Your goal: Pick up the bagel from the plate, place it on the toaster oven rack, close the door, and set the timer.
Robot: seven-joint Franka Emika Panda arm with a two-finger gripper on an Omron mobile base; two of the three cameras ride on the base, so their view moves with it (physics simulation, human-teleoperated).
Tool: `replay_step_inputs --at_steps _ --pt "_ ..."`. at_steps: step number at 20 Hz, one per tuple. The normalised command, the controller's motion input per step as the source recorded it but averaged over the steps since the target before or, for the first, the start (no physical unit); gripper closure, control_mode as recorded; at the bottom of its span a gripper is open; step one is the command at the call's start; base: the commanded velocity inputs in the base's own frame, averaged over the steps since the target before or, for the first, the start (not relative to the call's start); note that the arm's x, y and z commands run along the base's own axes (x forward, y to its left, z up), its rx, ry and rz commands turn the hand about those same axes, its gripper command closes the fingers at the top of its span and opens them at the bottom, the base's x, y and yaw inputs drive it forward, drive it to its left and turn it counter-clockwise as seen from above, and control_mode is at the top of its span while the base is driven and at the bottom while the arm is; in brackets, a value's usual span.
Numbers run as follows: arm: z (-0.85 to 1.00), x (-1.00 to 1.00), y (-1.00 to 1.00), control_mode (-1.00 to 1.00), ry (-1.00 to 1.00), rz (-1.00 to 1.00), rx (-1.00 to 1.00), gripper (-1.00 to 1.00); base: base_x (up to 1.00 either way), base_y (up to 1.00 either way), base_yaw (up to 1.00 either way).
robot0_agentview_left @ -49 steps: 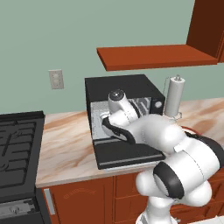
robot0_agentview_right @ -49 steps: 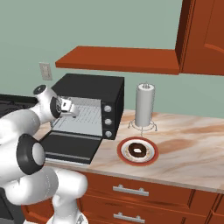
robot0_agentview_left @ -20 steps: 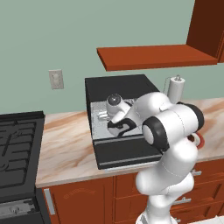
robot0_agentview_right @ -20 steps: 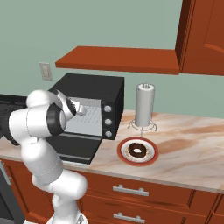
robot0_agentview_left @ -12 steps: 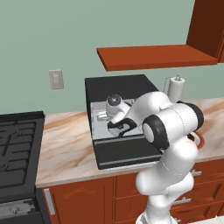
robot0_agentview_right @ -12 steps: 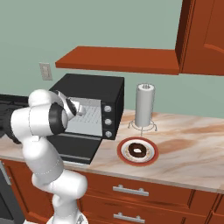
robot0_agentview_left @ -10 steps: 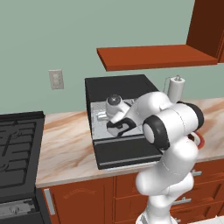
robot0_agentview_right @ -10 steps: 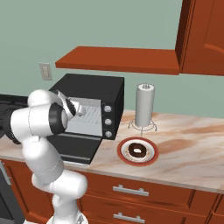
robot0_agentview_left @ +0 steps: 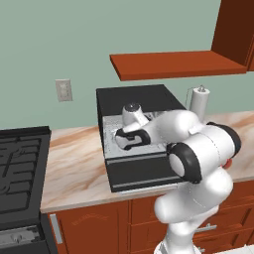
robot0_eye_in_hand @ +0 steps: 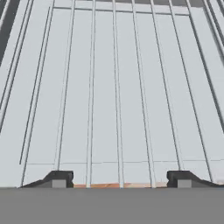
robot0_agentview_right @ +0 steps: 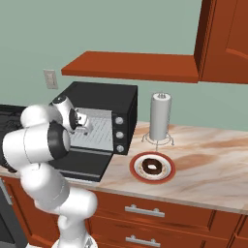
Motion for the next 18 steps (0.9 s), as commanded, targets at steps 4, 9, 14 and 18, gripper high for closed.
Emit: replay_step_inputs --at_steps 4,9,14,18 --pt "-0.72 -1.00 -0.21 -1.00 0.19 0.00 0.00 -1.00 0.00 0.00 0.00" --pt "-0.77 -1.00 -0.23 -1.00 0.15 0.00 0.00 -1.00 0.00 0.00 0.00" --pt "-0.32 -0.87 -0.13 -1.00 0.06 0.00 0.00 -1.00 0.00 0.00 0.00" --pt "0.91 -0.14 -0.01 -1.00 -0.12 0.00 0.00 -1.00 0.00 0.00 0.00"
